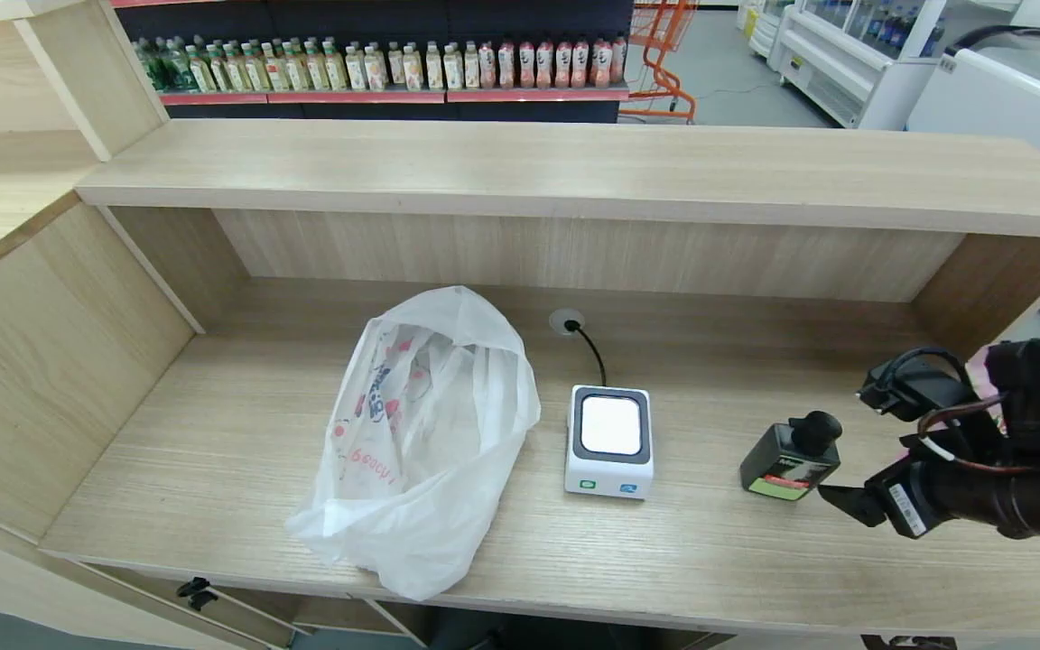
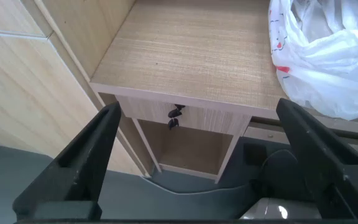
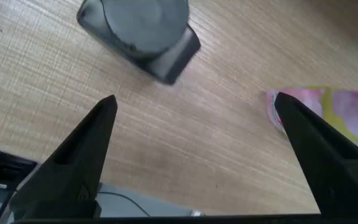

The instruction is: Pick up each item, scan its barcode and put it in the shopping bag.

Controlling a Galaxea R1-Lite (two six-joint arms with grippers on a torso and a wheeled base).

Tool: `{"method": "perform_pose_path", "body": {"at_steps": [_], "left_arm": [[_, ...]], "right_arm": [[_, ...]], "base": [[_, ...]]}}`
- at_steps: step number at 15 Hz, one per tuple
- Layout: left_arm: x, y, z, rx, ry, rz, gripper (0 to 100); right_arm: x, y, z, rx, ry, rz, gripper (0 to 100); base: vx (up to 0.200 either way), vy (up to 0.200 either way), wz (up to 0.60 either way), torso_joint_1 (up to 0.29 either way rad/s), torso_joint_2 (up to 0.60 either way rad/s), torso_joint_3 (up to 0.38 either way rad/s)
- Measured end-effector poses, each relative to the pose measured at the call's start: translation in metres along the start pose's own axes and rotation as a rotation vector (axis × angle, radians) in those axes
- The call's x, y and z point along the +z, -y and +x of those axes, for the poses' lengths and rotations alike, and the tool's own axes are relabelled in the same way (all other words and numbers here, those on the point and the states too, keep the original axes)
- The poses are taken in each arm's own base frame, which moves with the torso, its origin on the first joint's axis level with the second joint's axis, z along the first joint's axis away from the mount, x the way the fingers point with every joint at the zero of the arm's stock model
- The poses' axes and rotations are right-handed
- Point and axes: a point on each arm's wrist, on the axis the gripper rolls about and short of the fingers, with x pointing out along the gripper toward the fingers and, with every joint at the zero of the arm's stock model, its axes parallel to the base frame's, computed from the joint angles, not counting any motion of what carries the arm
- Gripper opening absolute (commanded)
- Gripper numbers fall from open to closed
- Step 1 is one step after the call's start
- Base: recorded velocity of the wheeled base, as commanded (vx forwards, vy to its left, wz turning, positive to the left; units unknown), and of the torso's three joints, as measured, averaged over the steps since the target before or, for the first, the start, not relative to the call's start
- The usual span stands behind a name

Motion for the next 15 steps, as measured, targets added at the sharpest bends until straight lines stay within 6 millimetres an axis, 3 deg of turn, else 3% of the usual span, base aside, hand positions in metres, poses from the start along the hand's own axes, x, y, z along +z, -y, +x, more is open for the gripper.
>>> {"method": "perform_pose_path", "body": {"at_steps": [4,10,11,15], "left_arm": [[0.000,0.000,0.000,0.000,0.000,0.000,100],[0.000,0.000,0.000,-0.001,0.000,0.000,100],[0.000,0.000,0.000,-0.001,0.000,0.000,100],[0.000,0.000,0.000,0.000,0.000,0.000,100]], "right_arm": [[0.014,-0.018,0.033,0.099,0.042,-0.044,100],[0.030,-0.030,0.057,0.169,0.079,-0.074,100],[0.031,-0.031,0.059,0.169,0.084,-0.074,0],[0.032,-0.034,0.064,0.203,0.124,-0.071,0]], "base": [[0.000,0.000,0.00,0.000,0.00,0.000],[0.000,0.000,0.00,0.000,0.00,0.000],[0.000,0.000,0.00,0.000,0.00,0.000],[0.000,0.000,0.00,0.000,0.00,0.000]]}}
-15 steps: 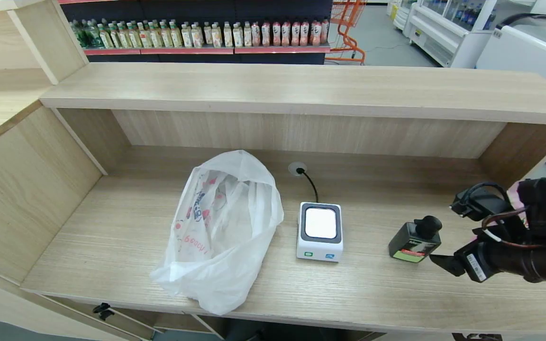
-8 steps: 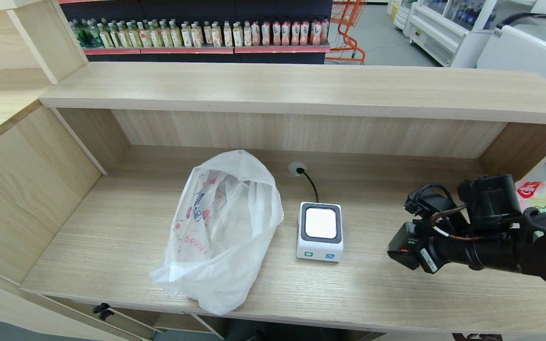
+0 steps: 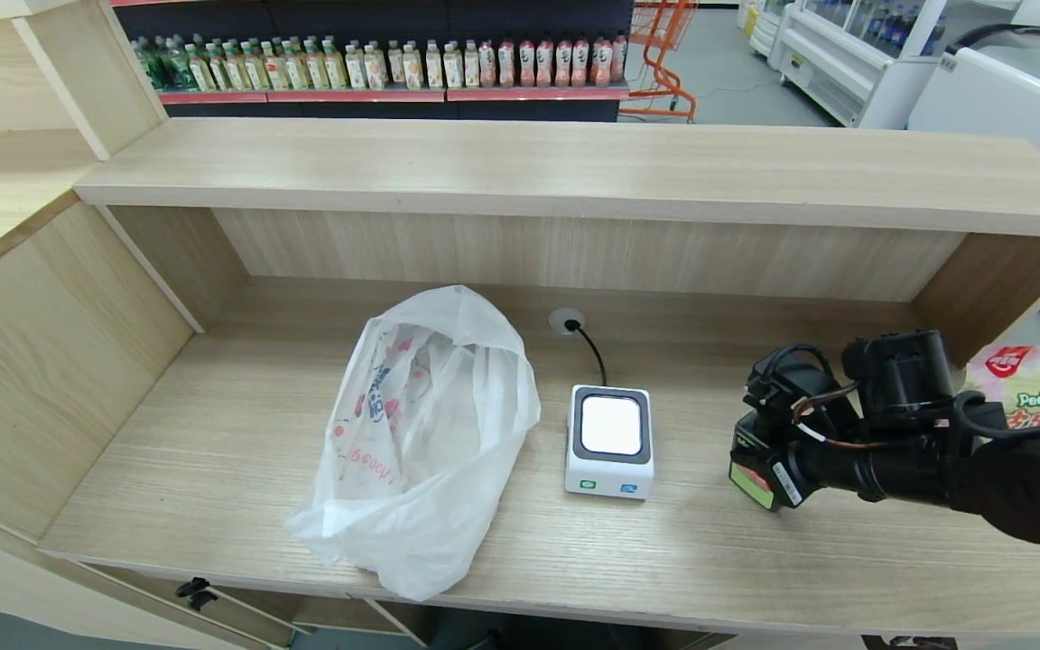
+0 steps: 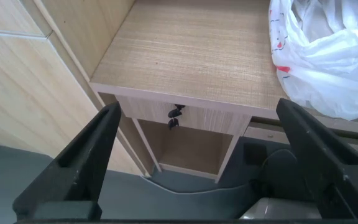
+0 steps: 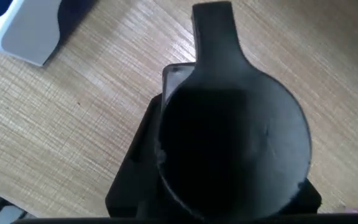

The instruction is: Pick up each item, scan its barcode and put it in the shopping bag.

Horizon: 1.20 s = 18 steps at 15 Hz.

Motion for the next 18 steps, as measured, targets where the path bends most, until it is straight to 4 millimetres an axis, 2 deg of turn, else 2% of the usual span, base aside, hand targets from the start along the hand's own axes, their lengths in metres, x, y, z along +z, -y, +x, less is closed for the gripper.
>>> {"method": "perform_pose_path", "body": {"at_steps": [3,6,9,10,12,14,16,18], "left_arm": [[0.000,0.000,0.000,0.000,0.000,0.000,100],[0.000,0.000,0.000,0.000,0.000,0.000,100],[0.000,0.000,0.000,0.000,0.000,0.000,100],[0.000,0.000,0.000,0.000,0.000,0.000,100],[0.000,0.000,0.000,0.000,0.000,0.000,100],[0.000,0.000,0.000,0.000,0.000,0.000,100],[0.000,0.000,0.000,0.000,0.000,0.000,100],[0.000,0.000,0.000,0.000,0.000,0.000,100]], "right_arm": [[-0.007,-0.004,-0.003,-0.004,0.014,0.000,0],[-0.005,-0.004,-0.020,-0.032,0.091,0.020,0],[0.010,0.000,-0.076,-0.063,0.276,0.007,0],[0.010,-0.001,-0.097,-0.081,0.324,-0.066,0],[0.004,0.000,-0.124,-0.147,0.372,-0.403,0],[0.001,-0.003,-0.138,-0.122,0.499,-0.829,0],[0.000,-0.007,-0.144,-0.116,0.698,-1.293,0],[-0.001,-0.014,-0.140,-0.136,0.964,-1.699,0]], "base": [[0.000,0.000,0.00,0.000,0.00,0.000],[0.000,0.000,0.00,0.000,0.00,0.000],[0.000,0.000,0.00,0.000,0.00,0.000],[0.000,0.000,0.00,0.000,0.00,0.000],[0.000,0.000,0.00,0.000,0.00,0.000],[0.000,0.000,0.00,0.000,0.00,0.000],[0.000,0.000,0.00,0.000,0.00,0.000],[0.000,0.000,0.00,0.000,0.00,0.000]]}}
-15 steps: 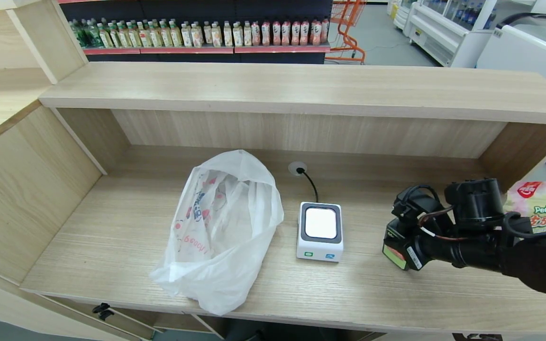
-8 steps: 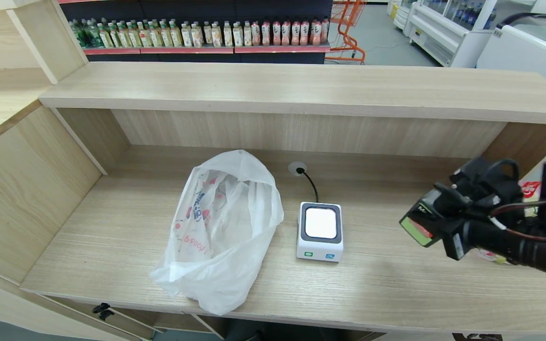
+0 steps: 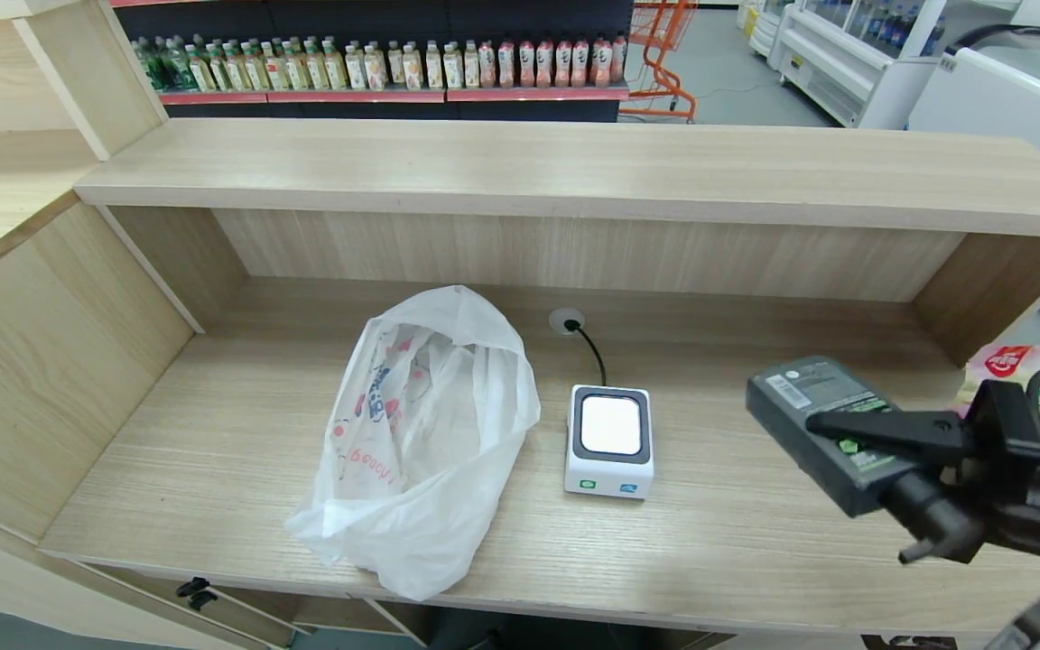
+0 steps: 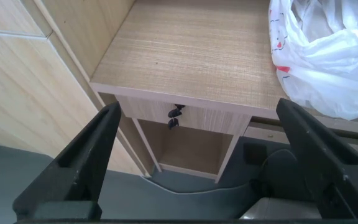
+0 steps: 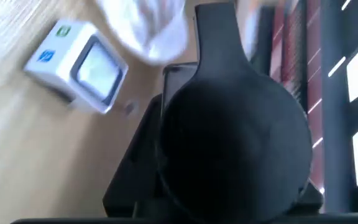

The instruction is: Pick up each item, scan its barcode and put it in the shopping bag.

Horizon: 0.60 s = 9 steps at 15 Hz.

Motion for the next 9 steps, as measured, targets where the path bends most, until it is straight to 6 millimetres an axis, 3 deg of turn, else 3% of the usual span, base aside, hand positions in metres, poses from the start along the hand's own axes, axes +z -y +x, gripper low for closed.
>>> {"method": "perform_pose_path", "body": {"at_steps": [2,6,9], "left_arm": [[0.000,0.000,0.000,0.000,0.000,0.000,100],[0.000,0.000,0.000,0.000,0.000,0.000,100],[0.000,0.000,0.000,-0.001,0.000,0.000,100]], "right_arm": [[0.008,-0.013,0.012,-0.037,0.200,-0.185,0],[0.021,-0.034,0.041,-0.115,0.448,-0.314,0],[0.016,-0.024,0.067,-0.217,0.502,-0.424,0]], "base": [[0.000,0.000,0.00,0.000,0.00,0.000],[0.000,0.000,0.00,0.000,0.00,0.000],[0.000,0.000,0.00,0.000,0.00,0.000]]}}
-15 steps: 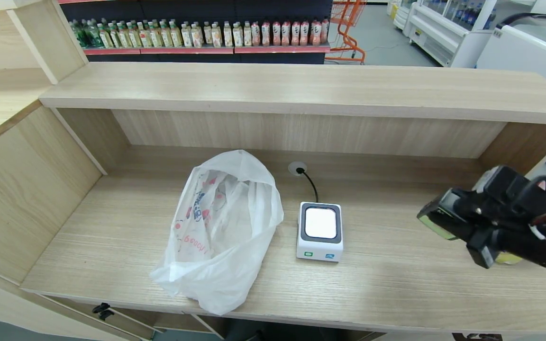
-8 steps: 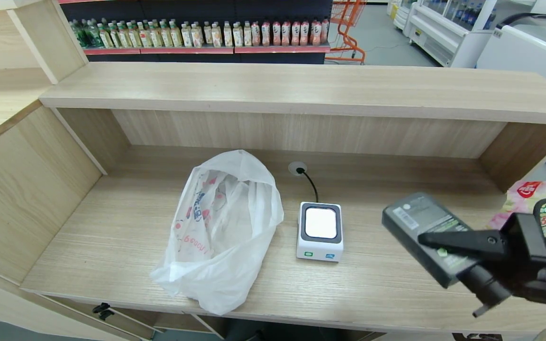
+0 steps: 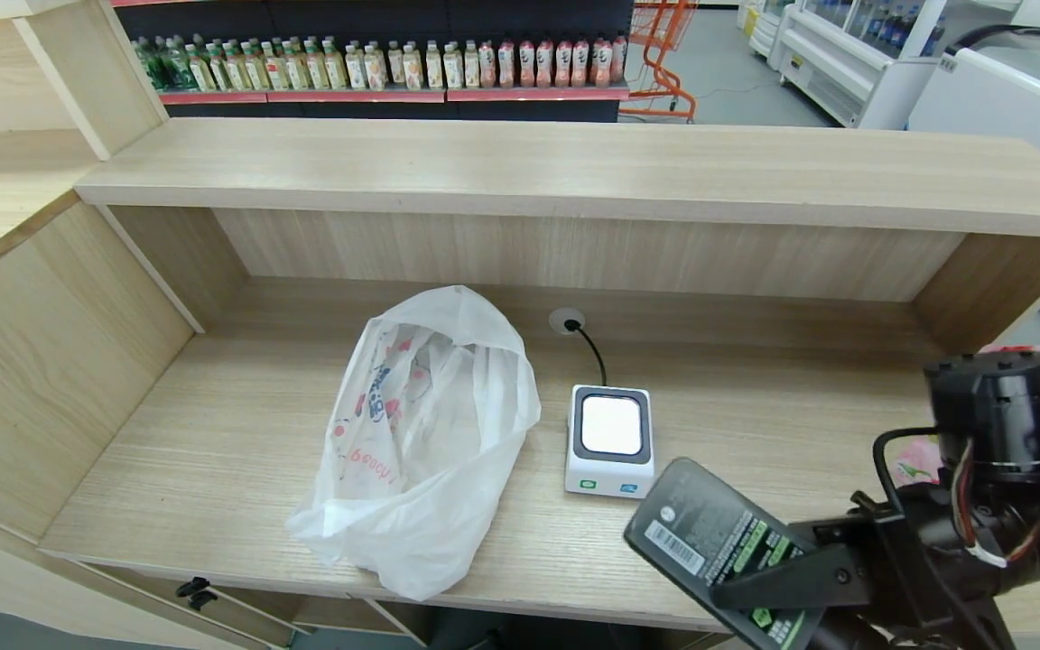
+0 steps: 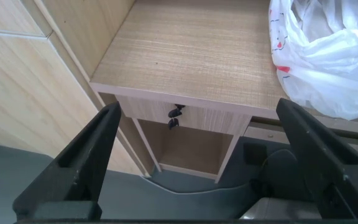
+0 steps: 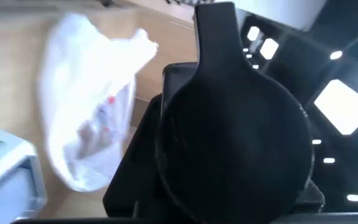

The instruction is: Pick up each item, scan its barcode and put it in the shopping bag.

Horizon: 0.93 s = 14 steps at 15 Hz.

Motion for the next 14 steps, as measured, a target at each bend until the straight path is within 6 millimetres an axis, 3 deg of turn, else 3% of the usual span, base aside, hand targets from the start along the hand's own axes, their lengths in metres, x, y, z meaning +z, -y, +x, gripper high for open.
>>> {"method": "perform_pose_path", "body": {"at_steps": [2,14], "left_arm": [[0.000,0.000,0.000,0.001,0.000,0.000,100],[0.000,0.000,0.000,0.000,0.000,0.000,100]], "right_arm": [[-0.011,-0.002,0.009,-0.030,-0.008,-0.073,0],[-0.010,-0.012,0.017,-0.036,0.017,-0.048,0]], "base": [[0.000,0.000,0.00,0.000,0.00,0.000],[0.000,0.000,0.00,0.000,0.00,0.000]]}}
